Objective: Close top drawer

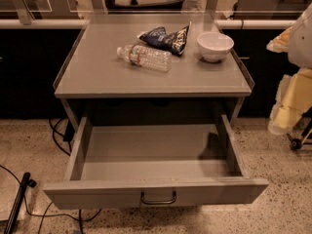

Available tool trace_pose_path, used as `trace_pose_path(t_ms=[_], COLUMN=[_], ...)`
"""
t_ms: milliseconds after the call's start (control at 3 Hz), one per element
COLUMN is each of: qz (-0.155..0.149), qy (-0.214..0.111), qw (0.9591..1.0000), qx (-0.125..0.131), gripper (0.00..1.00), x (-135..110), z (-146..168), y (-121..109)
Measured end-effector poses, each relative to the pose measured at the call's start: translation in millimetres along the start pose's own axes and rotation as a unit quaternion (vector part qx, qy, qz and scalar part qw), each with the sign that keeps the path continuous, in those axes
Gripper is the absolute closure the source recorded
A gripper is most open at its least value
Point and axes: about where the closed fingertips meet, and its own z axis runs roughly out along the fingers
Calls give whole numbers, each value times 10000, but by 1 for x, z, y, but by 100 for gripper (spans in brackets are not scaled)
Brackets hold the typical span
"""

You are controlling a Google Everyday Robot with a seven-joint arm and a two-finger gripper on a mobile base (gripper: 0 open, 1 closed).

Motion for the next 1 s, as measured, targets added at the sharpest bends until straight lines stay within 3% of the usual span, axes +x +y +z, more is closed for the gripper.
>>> trace_pose_path(t_ms=[333, 667, 1000], qz=[0, -20, 72], qy=[0, -72, -469], qw=[10000, 9999, 9989], qx=[0, 68, 0], gripper=[0, 0, 0], x=[0, -1, 0], z=[0, 1, 15], y=[0, 24, 61])
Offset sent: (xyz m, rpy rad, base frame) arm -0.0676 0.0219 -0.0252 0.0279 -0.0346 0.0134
